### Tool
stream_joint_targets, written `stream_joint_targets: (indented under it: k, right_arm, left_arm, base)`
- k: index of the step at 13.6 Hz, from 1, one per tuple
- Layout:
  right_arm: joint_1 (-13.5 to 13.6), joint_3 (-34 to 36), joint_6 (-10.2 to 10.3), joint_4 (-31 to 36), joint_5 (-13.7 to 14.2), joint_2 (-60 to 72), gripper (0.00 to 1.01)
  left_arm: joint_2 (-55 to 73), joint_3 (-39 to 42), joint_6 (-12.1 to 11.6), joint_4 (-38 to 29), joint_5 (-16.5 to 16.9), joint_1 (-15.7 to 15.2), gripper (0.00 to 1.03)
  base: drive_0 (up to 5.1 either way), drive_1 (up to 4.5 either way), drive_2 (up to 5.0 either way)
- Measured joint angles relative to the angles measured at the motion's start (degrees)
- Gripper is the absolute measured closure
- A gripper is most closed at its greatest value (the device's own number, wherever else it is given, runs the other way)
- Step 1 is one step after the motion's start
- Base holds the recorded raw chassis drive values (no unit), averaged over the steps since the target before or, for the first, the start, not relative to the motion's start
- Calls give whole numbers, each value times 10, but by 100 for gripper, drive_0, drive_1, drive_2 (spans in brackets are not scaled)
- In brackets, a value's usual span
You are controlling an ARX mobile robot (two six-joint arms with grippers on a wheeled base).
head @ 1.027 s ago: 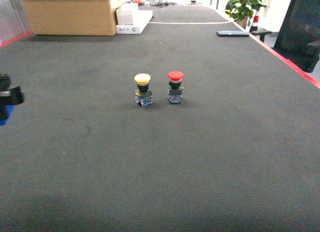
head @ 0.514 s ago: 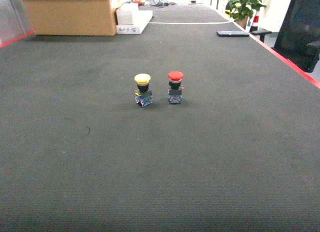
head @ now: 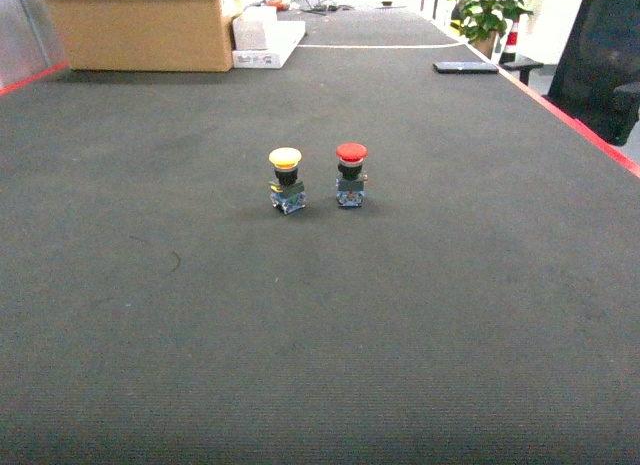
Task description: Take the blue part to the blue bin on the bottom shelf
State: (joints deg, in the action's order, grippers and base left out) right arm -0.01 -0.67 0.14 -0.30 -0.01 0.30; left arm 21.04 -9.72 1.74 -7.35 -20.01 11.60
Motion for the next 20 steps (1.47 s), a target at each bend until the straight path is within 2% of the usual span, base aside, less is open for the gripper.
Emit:
stream_joint_targets:
  k: [20]
  right_arm:
    - [0, 0, 0, 0, 0, 0, 3]
  left_arm:
    - [0, 0, 0, 0, -1, 0, 58]
  base:
    - [0, 0, 0]
